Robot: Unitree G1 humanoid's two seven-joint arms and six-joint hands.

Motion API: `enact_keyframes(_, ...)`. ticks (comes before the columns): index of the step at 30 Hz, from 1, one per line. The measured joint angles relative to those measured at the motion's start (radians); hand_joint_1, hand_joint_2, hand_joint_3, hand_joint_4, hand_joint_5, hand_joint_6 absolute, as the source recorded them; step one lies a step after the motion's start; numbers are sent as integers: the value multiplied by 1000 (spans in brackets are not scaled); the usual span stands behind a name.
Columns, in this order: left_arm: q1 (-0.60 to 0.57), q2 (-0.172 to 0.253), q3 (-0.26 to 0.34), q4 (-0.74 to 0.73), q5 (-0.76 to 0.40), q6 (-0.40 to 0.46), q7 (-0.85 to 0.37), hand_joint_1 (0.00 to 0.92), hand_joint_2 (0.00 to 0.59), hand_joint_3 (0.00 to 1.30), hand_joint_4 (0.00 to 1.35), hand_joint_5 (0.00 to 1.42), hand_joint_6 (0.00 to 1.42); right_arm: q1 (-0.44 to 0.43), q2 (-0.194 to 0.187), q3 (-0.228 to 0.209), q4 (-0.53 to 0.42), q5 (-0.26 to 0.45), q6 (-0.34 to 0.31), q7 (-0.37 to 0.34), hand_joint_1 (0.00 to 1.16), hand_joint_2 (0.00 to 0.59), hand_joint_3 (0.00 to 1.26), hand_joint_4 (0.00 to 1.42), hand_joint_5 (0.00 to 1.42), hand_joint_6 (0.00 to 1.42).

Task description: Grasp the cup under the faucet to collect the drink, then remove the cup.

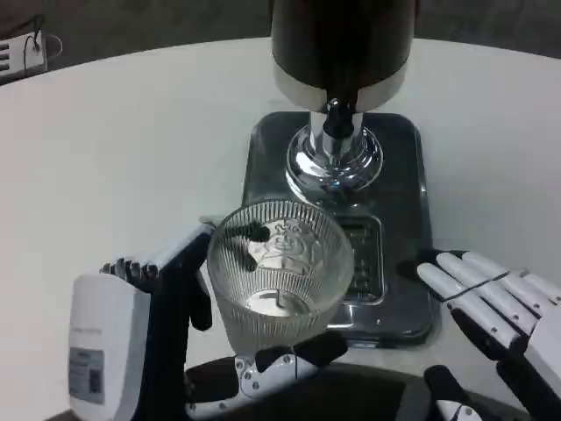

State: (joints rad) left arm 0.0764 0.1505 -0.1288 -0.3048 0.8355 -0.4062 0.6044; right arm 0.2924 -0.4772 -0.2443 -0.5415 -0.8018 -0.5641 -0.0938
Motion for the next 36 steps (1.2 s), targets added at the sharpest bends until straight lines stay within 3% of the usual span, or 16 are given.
enact_keyframes(11,-49,5,24,29,1,-1,2,789,0,1071,1136,1219,1323,11,3,-2,-2,1,7,0,144,527,117,106,145,286)
enact_keyframes(23,-258,36,59,283,3,30,73,797,0,1071,1136,1219,1323,26,11,-7,-10,2,21,0,146,527,108,106,145,286)
enact_keyframes(36,-444,62,25,587,2,46,181,799,0,1071,1125,1219,1323,36,16,-11,-21,6,50,4,148,527,107,106,155,286)
